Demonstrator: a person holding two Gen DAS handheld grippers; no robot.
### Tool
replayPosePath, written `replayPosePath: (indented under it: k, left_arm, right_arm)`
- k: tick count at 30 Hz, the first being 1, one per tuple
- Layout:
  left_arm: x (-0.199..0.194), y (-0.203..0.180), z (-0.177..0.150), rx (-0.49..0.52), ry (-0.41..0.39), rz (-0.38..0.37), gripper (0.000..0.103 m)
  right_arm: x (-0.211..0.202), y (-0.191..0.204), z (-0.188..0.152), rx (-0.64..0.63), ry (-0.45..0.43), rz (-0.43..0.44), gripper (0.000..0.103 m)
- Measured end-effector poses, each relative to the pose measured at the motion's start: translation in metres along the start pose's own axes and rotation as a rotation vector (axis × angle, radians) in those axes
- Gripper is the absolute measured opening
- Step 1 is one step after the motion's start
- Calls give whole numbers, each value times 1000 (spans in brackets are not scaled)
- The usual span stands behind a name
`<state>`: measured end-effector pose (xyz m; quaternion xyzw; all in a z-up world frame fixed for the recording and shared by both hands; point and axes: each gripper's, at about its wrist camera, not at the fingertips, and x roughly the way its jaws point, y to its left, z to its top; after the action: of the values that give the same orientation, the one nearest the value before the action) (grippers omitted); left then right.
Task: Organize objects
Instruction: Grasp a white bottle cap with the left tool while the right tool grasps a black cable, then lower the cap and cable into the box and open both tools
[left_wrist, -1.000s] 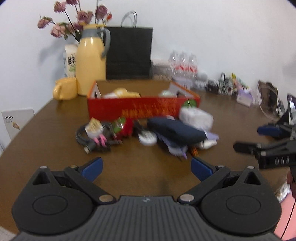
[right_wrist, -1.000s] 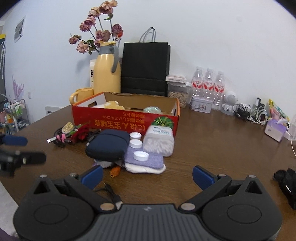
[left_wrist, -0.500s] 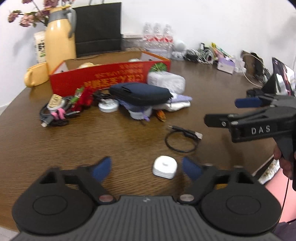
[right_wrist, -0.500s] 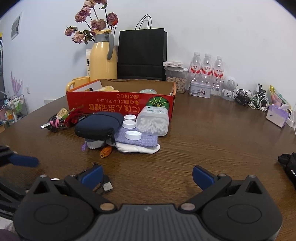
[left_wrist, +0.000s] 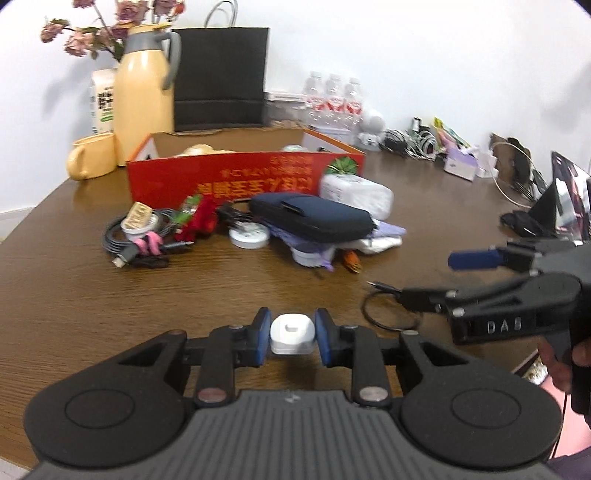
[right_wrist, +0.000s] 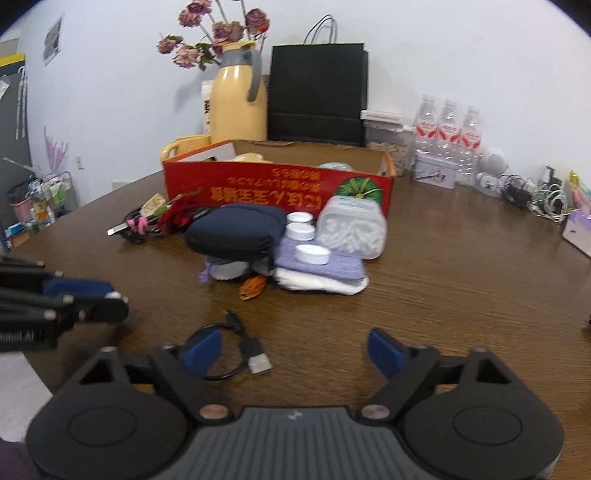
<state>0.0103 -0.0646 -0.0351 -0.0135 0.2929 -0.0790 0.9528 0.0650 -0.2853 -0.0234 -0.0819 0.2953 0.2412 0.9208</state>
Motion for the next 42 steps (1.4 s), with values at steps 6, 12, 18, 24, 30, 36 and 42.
replayPosePath:
  k: [6,12,18,24,30,36,42]
  left_arm:
    - [-1,10,1,-18,-11,1,26]
    - [1,19,2,-35,-14,-2,26]
    - [-2,27,7,-52,-34,2,26]
    - [-8,35,20,-57,-80,7,26]
    - [-12,47,42,-59,-148,18,26]
    - [-7,58,80,-47,-242,42,26]
    - [11,64,126,-16,-330,63,27]
  right_arm:
    - [5,5,-3,0,24,42,58]
    - [0,8,-5,-29,16,65,13]
    - [-3,7,-6,-18,10,64,12]
    - [-15,4,5,-5,-41,63,12]
    - [-31,3,28,-32,-117,55,12]
    - [-26,2,68,-51,-209,48,12]
    - [11,0,124,-30,-296,34,12]
